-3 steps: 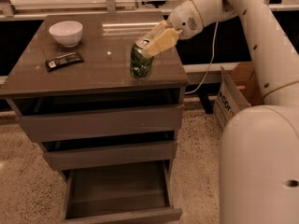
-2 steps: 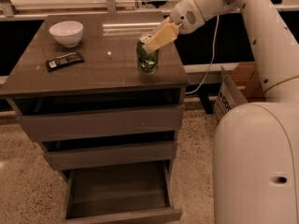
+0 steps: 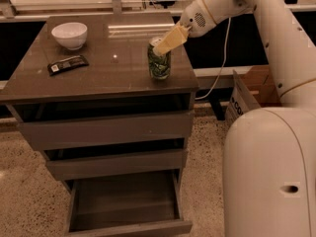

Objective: Pick green can from bottom drawer and place on counter

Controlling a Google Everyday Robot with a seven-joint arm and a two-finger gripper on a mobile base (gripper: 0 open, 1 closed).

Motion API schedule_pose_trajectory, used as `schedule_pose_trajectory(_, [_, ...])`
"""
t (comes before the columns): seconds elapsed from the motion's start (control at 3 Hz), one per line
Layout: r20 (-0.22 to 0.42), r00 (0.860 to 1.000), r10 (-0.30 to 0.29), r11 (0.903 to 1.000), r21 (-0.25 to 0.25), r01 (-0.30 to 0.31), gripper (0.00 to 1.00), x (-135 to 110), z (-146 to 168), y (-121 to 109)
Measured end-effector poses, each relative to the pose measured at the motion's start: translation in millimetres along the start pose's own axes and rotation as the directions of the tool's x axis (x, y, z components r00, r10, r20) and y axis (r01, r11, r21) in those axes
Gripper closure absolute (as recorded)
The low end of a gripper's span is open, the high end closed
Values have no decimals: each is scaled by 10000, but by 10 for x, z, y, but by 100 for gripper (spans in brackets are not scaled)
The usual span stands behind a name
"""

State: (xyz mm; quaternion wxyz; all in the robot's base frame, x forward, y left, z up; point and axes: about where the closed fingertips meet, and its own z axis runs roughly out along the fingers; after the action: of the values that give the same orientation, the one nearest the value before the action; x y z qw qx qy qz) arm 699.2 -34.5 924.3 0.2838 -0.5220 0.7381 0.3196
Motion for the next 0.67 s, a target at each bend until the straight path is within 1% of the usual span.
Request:
schedule_pose_trajectory(0.33, [39,10000,9,10000,9,-9,22,-15,39,-19])
schedule_pose_trajectory(0.67, [105,9999,3,10000,7,-3,0,-35,85,-40])
